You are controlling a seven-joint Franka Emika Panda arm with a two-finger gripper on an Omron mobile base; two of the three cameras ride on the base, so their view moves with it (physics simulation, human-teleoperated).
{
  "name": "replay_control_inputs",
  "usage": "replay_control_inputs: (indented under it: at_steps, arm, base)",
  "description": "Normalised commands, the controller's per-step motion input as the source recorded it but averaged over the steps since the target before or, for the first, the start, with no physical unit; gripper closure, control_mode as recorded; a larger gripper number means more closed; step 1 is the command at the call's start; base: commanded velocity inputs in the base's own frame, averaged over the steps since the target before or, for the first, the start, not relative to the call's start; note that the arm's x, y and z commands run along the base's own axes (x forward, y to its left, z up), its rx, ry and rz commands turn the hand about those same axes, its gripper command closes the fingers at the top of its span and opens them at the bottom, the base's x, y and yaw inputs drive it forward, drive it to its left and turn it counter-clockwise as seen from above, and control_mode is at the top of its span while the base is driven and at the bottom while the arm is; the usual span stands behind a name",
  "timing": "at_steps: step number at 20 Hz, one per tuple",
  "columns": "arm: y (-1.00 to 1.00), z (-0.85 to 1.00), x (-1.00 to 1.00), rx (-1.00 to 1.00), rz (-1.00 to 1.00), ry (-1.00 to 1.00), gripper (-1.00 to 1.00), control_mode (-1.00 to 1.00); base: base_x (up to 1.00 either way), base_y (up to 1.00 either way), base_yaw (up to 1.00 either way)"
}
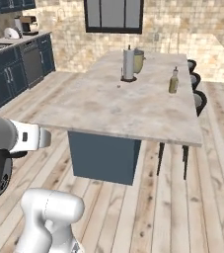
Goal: Move the oil and vinegar bottle and shaker from the cabinet to the dining counter.
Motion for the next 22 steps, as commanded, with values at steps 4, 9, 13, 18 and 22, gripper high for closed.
replay_control_inputs:
  at_steps: [4,9,13,18,22]
  arm:
    - [0.0,0.0,0.0,0.0,0.0,0.0,1.0,1.0]
    - [0.0,0.0,0.0,0.0,0.0,0.0,1.0,1.0]
    - [0.0,0.0,0.0,0.0,0.0,0.0,1.0,1.0]
    - [0.0,0.0,0.0,0.0,0.0,0.0,1.0,1.0]
    - [0.0,0.0,0.0,0.0,0.0,0.0,1.0,1.0]
  base:
    - [0.46,-0.6,0.09]
    - [0.46,-0.6,0.09]
    - [0.43,-0.64,0.07]
    - [0.3,-0.72,0.04]
    - [0.21,-0.79,0.0]
